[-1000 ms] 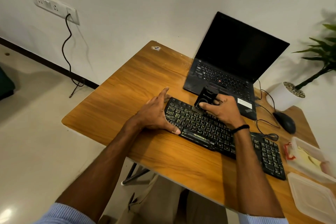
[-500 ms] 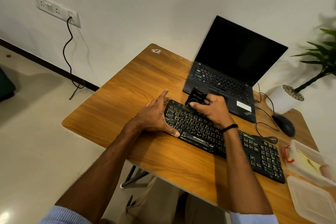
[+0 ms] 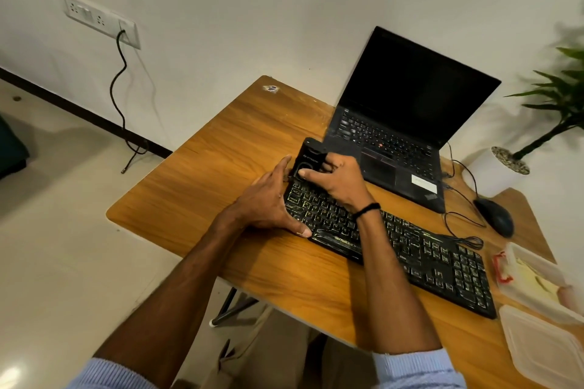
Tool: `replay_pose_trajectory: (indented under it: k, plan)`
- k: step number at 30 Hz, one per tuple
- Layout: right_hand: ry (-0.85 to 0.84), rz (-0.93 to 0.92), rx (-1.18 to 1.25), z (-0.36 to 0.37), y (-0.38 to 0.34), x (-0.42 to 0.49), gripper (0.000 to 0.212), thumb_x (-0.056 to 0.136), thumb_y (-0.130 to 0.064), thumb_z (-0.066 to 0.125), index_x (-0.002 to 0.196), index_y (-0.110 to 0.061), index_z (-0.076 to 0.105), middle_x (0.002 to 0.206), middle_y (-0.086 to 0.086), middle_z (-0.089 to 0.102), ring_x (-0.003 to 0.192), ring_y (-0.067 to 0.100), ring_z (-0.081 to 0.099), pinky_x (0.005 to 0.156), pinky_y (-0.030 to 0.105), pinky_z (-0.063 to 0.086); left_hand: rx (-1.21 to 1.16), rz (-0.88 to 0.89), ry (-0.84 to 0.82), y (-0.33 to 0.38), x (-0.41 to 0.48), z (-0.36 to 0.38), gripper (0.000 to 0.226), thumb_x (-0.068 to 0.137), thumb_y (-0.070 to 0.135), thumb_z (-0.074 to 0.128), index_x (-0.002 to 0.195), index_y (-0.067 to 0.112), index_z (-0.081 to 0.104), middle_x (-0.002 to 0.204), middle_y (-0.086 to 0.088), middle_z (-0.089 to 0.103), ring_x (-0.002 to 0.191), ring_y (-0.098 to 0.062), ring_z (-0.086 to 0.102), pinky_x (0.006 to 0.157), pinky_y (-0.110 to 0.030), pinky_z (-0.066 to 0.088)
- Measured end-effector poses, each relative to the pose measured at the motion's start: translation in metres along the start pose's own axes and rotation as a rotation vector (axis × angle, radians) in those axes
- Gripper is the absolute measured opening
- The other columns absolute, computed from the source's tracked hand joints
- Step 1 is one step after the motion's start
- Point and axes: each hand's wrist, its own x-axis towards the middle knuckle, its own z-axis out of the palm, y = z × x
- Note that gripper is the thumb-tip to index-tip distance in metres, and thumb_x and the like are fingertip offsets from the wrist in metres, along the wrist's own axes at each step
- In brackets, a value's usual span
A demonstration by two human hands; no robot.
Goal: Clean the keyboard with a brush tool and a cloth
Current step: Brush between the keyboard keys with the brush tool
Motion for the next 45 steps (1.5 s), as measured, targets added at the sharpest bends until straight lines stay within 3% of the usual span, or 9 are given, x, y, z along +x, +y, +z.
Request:
replay_pose_trajectory:
  k: [3, 9, 16, 22, 26, 29, 36, 42, 45]
  plan:
    - [0.046, 0.020, -0.033, -0.025, 0.014, -0.008, 0.035, 0.074, -0.014, 0.085, 0.106, -0.014, 0.070, 0.097, -0.006, 0.073, 0.084, 0.000, 0.071, 0.069, 0.018, 0.057, 0.007, 0.013, -0.007, -0.001, 0.001, 0.000, 0.163, 0.046, 0.072, 0.093, 0.161, 0.030, -0.015, 0.168, -0.001, 0.026, 0.153, -0.027, 0.027, 0.125, -0.053, 0.020]
    - [0.154, 0.077, -0.015, -0.071, 0.044, -0.028, 0.056, 0.072, -0.016, 0.085, 0.124, -0.008, 0.064, 0.121, 0.004, 0.069, 0.111, 0.012, 0.066, 0.092, 0.028, 0.055, 0.004, 0.029, -0.015, -0.001, 0.001, 0.001, 0.162, 0.050, 0.070, 0.092, 0.161, 0.027, -0.017, 0.169, 0.000, 0.024, 0.154, -0.026, 0.025, 0.126, -0.055, 0.016]
    - [0.081, 0.016, 0.009, -0.012, 0.013, -0.005, 0.046, 0.075, -0.010, 0.084, 0.117, -0.006, 0.067, 0.108, 0.005, 0.073, 0.097, 0.015, 0.072, 0.078, 0.025, 0.060, 0.014, 0.015, 0.001, 0.000, 0.000, 0.002, 0.162, 0.047, 0.072, 0.092, 0.161, 0.030, -0.016, 0.169, -0.001, 0.026, 0.153, -0.028, 0.027, 0.125, -0.051, 0.020]
    - [0.061, -0.007, -0.060, -0.010, 0.013, -0.002, 0.041, 0.074, -0.019, 0.086, 0.111, -0.011, 0.070, 0.102, 0.002, 0.075, 0.092, 0.012, 0.073, 0.078, 0.032, 0.061, 0.012, 0.023, 0.003, 0.001, 0.000, 0.001, 0.161, 0.050, 0.067, 0.094, 0.162, 0.026, -0.016, 0.169, -0.002, 0.024, 0.153, -0.027, 0.025, 0.126, -0.050, 0.019]
    - [0.126, 0.043, -0.052, -0.046, 0.035, -0.017, 0.052, 0.074, -0.019, 0.085, 0.121, -0.008, 0.066, 0.115, 0.005, 0.072, 0.100, 0.009, 0.070, 0.083, 0.028, 0.059, 0.003, 0.030, -0.010, -0.003, 0.002, 0.001, 0.164, 0.046, 0.077, 0.089, 0.161, 0.029, -0.018, 0.170, -0.003, 0.023, 0.155, -0.026, 0.023, 0.127, -0.055, 0.015]
    - [0.154, 0.083, -0.003, -0.056, 0.044, -0.020, 0.055, 0.074, -0.017, 0.085, 0.124, -0.008, 0.065, 0.116, 0.004, 0.072, 0.105, 0.014, 0.070, 0.089, 0.039, 0.059, 0.005, 0.027, -0.007, -0.003, 0.001, 0.002, 0.164, 0.046, 0.077, 0.089, 0.161, 0.029, -0.019, 0.170, -0.003, 0.022, 0.155, -0.026, 0.021, 0.126, -0.057, 0.014]
    - [0.107, -0.012, 0.043, 0.004, 0.011, -0.004, 0.042, 0.077, -0.012, 0.083, 0.117, -0.012, 0.068, 0.106, 0.001, 0.074, 0.098, 0.013, 0.072, 0.086, 0.039, 0.060, 0.017, 0.028, 0.002, 0.001, -0.001, 0.001, 0.161, 0.051, 0.070, 0.091, 0.162, 0.025, -0.017, 0.171, -0.004, 0.016, 0.156, -0.023, 0.019, 0.127, -0.052, 0.014]
    - [0.253, -0.039, -0.112, 0.012, 0.004, 0.005, 0.037, 0.080, -0.023, 0.081, 0.114, -0.017, 0.070, 0.095, -0.009, 0.072, 0.078, -0.006, 0.067, 0.068, 0.013, 0.056, 0.027, 0.031, -0.023, -0.001, 0.001, 0.001, 0.160, 0.054, 0.071, 0.090, 0.162, 0.024, -0.017, 0.172, -0.003, 0.013, 0.157, -0.023, 0.016, 0.128, -0.052, 0.009]
    - [0.105, 0.007, -0.030, 0.011, 0.007, -0.001, 0.038, 0.076, -0.017, 0.084, 0.111, -0.016, 0.070, 0.099, -0.003, 0.076, 0.090, 0.010, 0.073, 0.077, 0.028, 0.061, 0.003, 0.024, -0.077, -0.001, 0.001, -0.004, 0.157, 0.058, 0.062, 0.093, 0.162, 0.024, -0.019, 0.173, -0.002, 0.007, 0.156, -0.023, 0.013, 0.125, -0.046, 0.004]
